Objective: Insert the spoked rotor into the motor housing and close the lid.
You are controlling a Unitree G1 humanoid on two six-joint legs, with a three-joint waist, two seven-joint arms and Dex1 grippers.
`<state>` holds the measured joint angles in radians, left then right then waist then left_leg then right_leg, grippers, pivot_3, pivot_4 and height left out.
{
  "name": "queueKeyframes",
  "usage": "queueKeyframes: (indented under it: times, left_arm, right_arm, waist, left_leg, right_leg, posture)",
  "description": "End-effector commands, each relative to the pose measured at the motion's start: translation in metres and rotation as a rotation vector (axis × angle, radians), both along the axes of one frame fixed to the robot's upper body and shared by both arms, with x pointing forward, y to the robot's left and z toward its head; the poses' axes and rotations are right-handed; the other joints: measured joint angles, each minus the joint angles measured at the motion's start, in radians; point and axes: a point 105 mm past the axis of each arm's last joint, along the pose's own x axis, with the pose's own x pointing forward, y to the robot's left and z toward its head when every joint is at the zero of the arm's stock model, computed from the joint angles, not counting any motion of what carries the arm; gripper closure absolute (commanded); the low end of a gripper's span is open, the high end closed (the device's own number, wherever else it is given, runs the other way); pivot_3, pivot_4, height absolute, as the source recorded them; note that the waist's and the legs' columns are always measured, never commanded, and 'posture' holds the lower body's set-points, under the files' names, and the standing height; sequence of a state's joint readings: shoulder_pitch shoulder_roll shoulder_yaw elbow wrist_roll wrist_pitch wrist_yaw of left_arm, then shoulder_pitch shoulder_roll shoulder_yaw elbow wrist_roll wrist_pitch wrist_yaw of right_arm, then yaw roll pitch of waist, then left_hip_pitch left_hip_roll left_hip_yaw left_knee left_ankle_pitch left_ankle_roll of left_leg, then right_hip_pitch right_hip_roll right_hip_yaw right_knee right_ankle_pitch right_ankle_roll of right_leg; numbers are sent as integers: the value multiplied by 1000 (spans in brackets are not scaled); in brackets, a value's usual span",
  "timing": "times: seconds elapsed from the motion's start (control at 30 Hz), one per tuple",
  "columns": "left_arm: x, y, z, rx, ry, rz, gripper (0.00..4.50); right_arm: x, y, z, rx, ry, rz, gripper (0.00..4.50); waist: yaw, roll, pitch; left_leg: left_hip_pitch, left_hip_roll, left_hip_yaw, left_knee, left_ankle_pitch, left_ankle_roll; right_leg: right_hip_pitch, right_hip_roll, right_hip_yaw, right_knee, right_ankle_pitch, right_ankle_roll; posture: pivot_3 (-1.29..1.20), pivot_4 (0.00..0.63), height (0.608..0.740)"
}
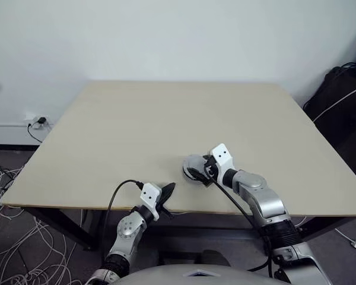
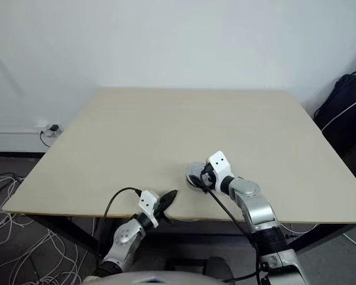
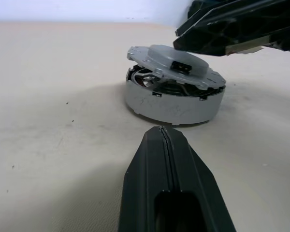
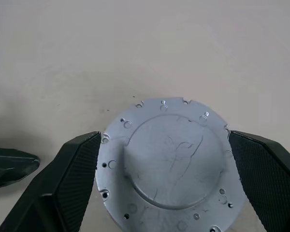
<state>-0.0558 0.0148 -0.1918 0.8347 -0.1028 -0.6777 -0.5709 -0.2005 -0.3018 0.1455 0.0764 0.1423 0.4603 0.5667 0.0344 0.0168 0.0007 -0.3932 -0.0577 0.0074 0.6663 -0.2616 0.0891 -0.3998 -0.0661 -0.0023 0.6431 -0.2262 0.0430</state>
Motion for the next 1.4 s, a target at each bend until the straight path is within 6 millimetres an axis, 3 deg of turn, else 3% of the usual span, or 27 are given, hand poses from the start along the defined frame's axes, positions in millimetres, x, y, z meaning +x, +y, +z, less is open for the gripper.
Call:
queueKeyframes:
  times: [0.03, 0.13, 0.33, 0.47, 0.63, 1.07, 1.23, 1.4]
  left_arm:
    - [-16, 24, -30, 32, 116, 61, 4500]
    - [-15, 23, -20, 17, 57, 44, 4500]
    - [-17, 20, 28, -130, -69, -23, 4500]
    - [-24, 16, 70, -200, -123, -89, 4500]
    - [-22, 15, 96, -206, -137, -77, 4500]
    - [-5, -2, 117, -172, -117, -4, 4500]
    - [-4, -1, 120, -171, -116, 2, 4500]
    - [-4, 0, 122, -169, -119, 15, 4500]
  right_arm:
    - [10, -2, 17, 23, -65, -15, 19]
    - [9, -3, 16, 19, -59, -16, 19]
    - [7, -2, 14, 15, -47, 5, 19]
    - [7, 1, 14, 19, -47, 16, 19]
    - [5, 8, 13, 25, -40, 39, 19]
    - [4, -1, -9, -50, 34, 3, 19]
    - [4, -1, -7, -34, 29, -6, 1252]
    - [6, -2, -1, -16, 0, -43, 1278]
  waist:
    - [0, 2, -1]
    - [-5, 1, -2]
    - [-23, -2, -1]
    - [-18, -5, 3]
    - [-15, -3, 4]
    - [-12, -3, 5]
    - [-11, -4, 5]
    - [-11, -4, 5]
  left_leg:
    - [0, 0, 0, 0, 0, 0]
    - [2, 3, 0, 0, 0, 0]
    - [-1, 5, 0, 0, 0, 0]
    - [-11, 5, 0, -1, 0, 0]
    - [-13, 0, 1, -1, -1, 1]
    - [-12, 0, 1, -1, -1, 1]
    - [-11, 0, 1, -1, -1, 1]
    - [-11, 0, 1, -1, -1, 1]
  right_leg:
    - [0, 0, 0, 0, 0, 0]
    - [1, 0, -4, 0, 1, 1]
    - [-2, 1, -6, 0, 1, -6]
    - [-11, -1, -6, -1, -1, -10]
    - [-11, -5, -5, -3, -1, -10]
    - [-11, -4, -5, -2, 0, -9]
    - [-10, -4, -5, -2, 0, -9]
    - [-10, -4, -5, -2, 0, -9]
  posture:
    - [0, 0, 740]
    - [0, 0, 740]
    - [0, 0, 740]
    - [0, 0, 740]
    - [0, 0, 740]
    - [0, 0, 740]
    - [0, 0, 740]
    - [0, 0, 740]
